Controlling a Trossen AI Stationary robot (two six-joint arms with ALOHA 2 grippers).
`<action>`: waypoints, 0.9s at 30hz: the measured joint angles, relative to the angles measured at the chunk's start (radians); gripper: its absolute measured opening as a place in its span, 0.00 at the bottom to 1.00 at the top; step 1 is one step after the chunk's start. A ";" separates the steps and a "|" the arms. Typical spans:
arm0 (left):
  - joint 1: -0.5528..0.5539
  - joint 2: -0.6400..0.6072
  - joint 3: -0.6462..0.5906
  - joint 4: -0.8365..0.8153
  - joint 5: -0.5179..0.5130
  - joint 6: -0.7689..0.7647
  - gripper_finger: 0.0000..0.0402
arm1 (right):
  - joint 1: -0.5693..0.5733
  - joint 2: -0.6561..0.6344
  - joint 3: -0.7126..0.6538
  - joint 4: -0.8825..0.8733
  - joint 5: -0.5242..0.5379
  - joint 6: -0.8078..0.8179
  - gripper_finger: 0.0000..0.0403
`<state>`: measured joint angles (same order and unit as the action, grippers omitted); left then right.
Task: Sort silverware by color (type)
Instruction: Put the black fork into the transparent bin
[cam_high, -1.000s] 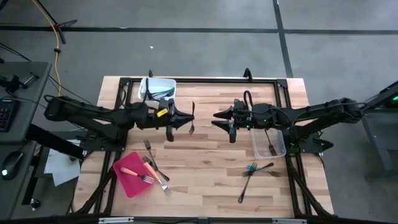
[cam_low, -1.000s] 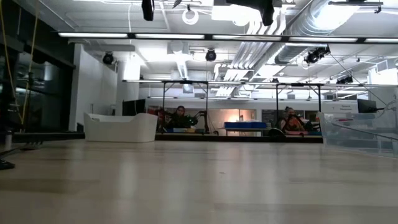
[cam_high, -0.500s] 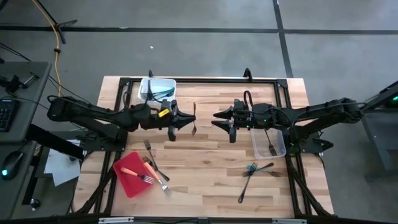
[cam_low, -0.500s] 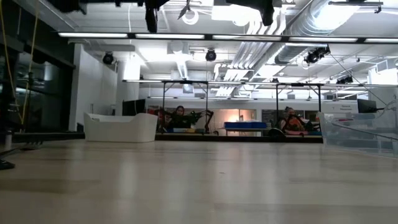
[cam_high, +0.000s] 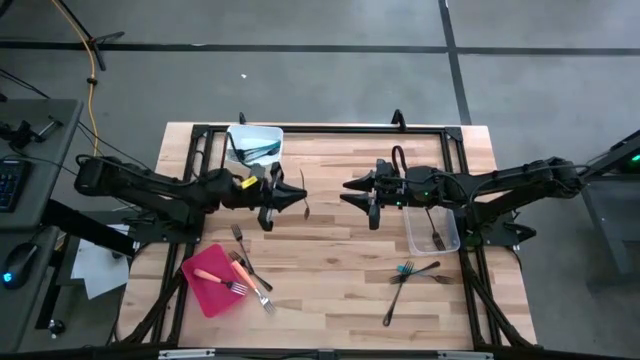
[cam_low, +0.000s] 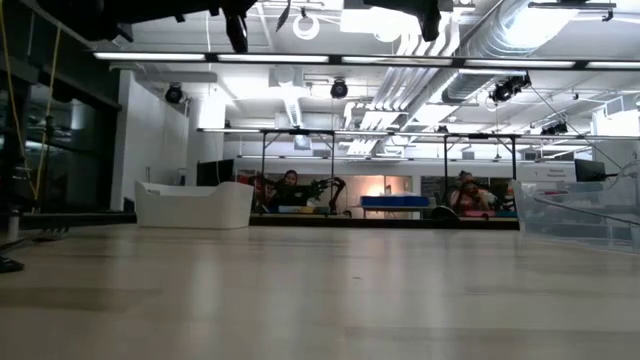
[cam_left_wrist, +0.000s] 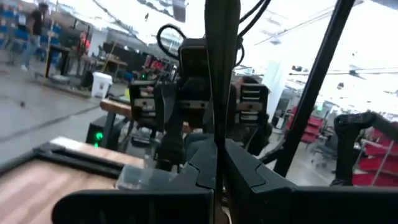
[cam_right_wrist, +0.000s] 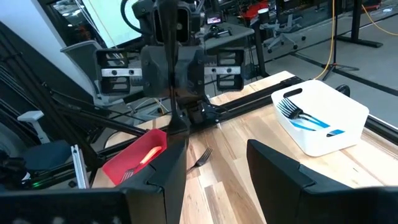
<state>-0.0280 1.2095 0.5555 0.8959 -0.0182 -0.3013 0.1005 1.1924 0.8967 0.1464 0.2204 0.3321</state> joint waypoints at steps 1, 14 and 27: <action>0.000 0.000 0.006 0.000 0.005 0.021 0.00 | 0.000 0.000 0.000 0.000 0.000 0.000 0.38; 0.002 -0.001 0.022 -0.061 0.011 0.069 0.00 | 0.000 0.000 0.000 0.001 0.000 0.000 0.38; 0.001 0.065 0.023 -0.069 -0.043 0.030 0.00 | 0.000 0.040 0.001 0.142 0.004 -0.033 0.38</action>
<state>-0.0273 1.2744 0.5785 0.8273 -0.0609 -0.2716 0.1005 1.2323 0.8974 0.2881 0.2249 0.2991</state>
